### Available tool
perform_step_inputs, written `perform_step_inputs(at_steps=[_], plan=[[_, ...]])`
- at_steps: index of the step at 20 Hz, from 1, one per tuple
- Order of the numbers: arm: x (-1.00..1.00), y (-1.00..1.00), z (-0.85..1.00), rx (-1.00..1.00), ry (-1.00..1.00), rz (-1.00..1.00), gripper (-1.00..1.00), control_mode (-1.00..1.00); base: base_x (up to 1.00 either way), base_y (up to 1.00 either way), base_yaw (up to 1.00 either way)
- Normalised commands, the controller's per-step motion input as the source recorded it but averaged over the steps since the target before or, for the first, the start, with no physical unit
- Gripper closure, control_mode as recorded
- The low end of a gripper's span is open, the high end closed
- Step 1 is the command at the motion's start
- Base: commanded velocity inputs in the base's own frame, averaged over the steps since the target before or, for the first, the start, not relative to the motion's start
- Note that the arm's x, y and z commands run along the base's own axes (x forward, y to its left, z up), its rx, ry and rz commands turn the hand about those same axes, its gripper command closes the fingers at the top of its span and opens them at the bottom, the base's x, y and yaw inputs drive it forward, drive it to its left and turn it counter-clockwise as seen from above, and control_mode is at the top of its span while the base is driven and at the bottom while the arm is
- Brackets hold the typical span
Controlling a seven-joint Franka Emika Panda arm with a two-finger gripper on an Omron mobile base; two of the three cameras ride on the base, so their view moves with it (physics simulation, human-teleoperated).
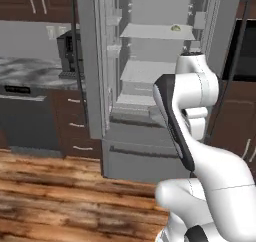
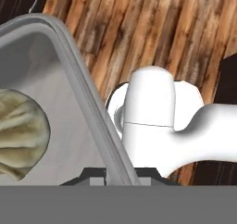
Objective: Place two dumplings into each of the tupperware containers and then place the containers in the fridge.
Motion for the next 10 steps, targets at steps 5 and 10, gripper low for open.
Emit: perform_step_inputs(at_steps=[5,10], plan=[[0.00,0.00,0.00,0.00,0.00,0.00,1.00,1.00,0.76,0.84,-0.65],[0.00,0.00,0.00,0.00,0.00,0.00,1.00,1.00,0.87,0.64,-0.56]])
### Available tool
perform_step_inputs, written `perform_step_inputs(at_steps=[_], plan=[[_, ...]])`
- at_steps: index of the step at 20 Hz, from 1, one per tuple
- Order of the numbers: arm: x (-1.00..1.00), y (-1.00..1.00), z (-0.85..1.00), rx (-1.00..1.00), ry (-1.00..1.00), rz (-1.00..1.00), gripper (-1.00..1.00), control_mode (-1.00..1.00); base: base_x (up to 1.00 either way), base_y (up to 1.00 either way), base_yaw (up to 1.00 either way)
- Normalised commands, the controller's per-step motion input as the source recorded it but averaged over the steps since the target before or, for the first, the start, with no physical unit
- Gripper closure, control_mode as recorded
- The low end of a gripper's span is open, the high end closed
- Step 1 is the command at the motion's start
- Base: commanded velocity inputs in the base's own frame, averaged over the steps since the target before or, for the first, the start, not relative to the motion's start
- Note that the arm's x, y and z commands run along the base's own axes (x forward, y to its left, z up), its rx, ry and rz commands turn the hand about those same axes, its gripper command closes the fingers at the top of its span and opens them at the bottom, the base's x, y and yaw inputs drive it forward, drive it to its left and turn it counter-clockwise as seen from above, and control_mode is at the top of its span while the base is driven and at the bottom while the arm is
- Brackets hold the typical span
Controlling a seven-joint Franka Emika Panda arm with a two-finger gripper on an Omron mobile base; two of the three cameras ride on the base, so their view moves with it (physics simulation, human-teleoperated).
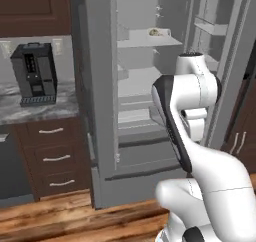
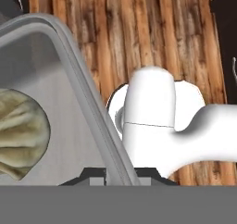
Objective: Place two dumplings into each of the tupperware containers and then place the containers in the fridge.
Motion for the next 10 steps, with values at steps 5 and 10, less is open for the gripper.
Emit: perform_step_inputs(at_steps=[5,10], plan=[[0.00,0.00,0.00,0.00,0.00,0.00,1.00,1.00,0.38,-0.64,-0.20],[0.00,0.00,0.00,0.00,0.00,0.00,1.00,1.00,0.55,-0.15,-0.28]])
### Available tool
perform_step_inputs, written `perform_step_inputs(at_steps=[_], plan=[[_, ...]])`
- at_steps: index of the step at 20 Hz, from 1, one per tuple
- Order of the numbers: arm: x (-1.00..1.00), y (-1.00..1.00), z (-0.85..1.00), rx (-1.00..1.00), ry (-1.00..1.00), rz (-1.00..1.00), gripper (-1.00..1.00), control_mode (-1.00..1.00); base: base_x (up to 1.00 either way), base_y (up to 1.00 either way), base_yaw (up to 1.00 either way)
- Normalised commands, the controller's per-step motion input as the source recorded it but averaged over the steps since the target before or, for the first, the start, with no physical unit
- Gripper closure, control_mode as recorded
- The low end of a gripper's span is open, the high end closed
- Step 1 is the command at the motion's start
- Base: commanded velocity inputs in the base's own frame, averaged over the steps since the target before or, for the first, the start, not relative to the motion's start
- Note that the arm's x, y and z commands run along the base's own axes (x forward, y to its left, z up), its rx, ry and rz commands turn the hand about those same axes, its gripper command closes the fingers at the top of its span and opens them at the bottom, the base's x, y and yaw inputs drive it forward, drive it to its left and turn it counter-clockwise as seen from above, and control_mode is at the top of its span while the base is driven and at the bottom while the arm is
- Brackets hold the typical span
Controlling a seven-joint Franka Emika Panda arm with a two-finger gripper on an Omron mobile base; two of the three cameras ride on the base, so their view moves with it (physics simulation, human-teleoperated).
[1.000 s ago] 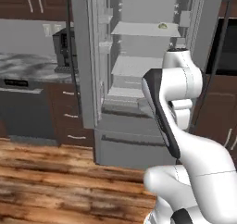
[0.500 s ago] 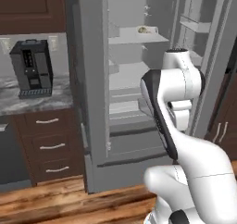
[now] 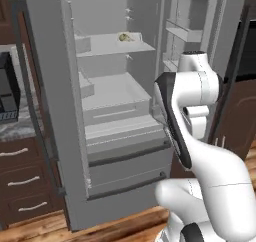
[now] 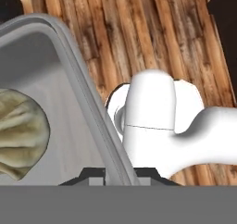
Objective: Place two dumplings into each of the tupperware containers and then place the containers in the fridge.
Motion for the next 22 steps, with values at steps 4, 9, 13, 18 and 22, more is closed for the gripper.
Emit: perform_step_inputs(at_steps=[4,9,13,18,22], plan=[[0.00,0.00,0.00,0.00,0.00,0.00,1.00,1.00,0.71,0.18,-0.09],[0.00,0.00,0.00,0.00,0.00,0.00,1.00,1.00,0.41,0.23,0.13],[0.00,0.00,0.00,0.00,0.00,0.00,1.00,1.00,0.28,0.50,0.15],[0.00,0.00,0.00,0.00,0.00,0.00,1.00,1.00,0.17,0.62,0.13],[0.00,0.00,0.00,0.00,0.00,0.00,1.00,1.00,0.56,-0.12,0.01]])
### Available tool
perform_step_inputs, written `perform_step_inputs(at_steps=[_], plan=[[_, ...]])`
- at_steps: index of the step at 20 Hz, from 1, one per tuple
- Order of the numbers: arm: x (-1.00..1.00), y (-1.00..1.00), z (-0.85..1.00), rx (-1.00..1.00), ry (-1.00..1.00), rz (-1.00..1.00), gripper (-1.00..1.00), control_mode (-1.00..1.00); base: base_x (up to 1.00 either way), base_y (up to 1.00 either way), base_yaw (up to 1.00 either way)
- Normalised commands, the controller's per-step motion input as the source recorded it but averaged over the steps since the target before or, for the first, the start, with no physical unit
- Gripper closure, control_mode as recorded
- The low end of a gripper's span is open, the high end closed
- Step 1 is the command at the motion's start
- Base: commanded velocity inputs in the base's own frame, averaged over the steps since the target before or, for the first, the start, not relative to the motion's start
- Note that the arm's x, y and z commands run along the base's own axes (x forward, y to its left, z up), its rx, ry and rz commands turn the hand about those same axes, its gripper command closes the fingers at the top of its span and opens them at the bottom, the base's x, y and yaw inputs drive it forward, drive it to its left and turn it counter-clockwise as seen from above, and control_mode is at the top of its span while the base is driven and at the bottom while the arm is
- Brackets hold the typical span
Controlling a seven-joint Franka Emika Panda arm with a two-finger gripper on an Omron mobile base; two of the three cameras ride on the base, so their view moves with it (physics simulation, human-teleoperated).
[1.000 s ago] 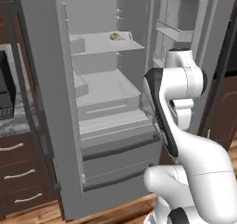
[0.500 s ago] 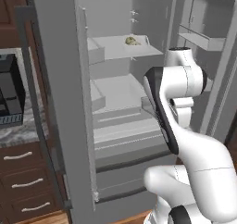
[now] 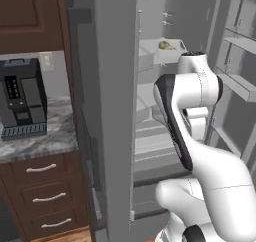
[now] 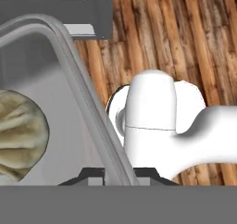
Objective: Place two dumplings into each of the tupperware containers and then place the containers in the fridge.
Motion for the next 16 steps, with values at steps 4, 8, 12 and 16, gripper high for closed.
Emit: perform_step_inputs(at_steps=[4,8,12,16], plan=[[0.00,0.00,0.00,0.00,0.00,0.00,1.00,1.00,0.29,-0.51,0.00],[0.00,0.00,0.00,0.00,0.00,0.00,1.00,1.00,0.54,-0.02,0.00],[0.00,0.00,0.00,0.00,0.00,0.00,1.00,1.00,0.66,0.00,0.00],[0.00,0.00,0.00,0.00,0.00,0.00,1.00,1.00,0.55,-0.24,0.05]])
